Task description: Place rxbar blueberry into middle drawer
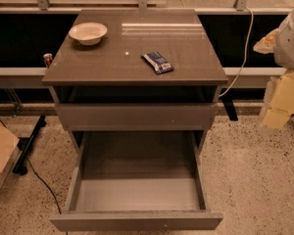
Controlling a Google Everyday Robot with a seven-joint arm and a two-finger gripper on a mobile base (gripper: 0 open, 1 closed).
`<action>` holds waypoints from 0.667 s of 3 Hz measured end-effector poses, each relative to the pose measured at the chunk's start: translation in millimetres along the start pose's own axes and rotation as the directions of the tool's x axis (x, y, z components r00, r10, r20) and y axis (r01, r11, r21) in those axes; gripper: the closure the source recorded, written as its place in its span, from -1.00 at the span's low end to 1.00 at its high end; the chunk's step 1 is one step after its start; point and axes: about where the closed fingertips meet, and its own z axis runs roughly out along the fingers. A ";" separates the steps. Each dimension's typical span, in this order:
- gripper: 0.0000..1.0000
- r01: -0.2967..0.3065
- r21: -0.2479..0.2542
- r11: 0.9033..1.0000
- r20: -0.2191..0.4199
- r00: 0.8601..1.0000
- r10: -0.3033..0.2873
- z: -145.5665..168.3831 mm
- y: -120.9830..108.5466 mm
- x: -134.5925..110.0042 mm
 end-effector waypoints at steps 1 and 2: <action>-1.00 0.000 0.000 1.000 0.000 1.000 0.000 0.0 0.0 0.0; -1.00 -0.025 0.017 1.000 0.074 0.997 0.023 9.6 -7.8 -10.5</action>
Offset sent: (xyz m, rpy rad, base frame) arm 0.0495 0.0330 -0.0203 0.2865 -0.1178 -0.0328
